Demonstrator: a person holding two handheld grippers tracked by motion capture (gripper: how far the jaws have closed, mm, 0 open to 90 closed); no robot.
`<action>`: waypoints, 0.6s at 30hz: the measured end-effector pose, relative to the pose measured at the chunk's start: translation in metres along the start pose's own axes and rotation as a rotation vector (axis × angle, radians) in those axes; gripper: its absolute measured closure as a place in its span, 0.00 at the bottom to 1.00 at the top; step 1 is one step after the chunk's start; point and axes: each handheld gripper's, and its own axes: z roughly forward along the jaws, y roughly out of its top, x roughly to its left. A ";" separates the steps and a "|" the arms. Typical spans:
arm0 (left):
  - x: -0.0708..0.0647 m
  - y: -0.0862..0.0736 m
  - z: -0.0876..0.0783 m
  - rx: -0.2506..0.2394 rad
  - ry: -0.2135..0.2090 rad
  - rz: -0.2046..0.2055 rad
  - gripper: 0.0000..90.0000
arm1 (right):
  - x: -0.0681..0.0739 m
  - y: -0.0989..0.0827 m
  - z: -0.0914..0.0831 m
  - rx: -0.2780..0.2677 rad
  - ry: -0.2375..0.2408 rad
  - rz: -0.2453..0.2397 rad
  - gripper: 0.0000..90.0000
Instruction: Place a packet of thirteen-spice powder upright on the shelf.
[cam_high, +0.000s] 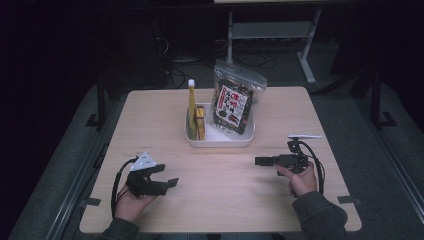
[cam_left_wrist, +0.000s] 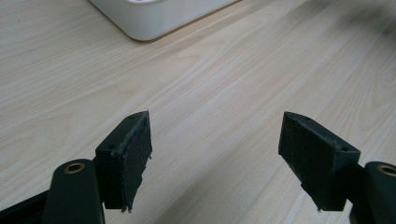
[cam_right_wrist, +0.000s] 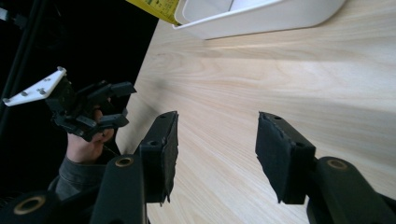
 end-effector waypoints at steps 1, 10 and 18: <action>0.000 0.000 0.000 0.000 -0.001 -0.001 0.28 | 0.000 -0.001 -0.001 -0.002 -0.003 -0.003 0.53; -0.001 0.000 0.001 0.003 -0.003 0.000 0.27 | -0.010 -0.014 -0.011 -0.004 0.002 0.005 0.52; -0.002 0.000 0.003 0.006 -0.009 -0.002 0.26 | -0.017 -0.024 -0.018 -0.004 0.001 0.006 0.51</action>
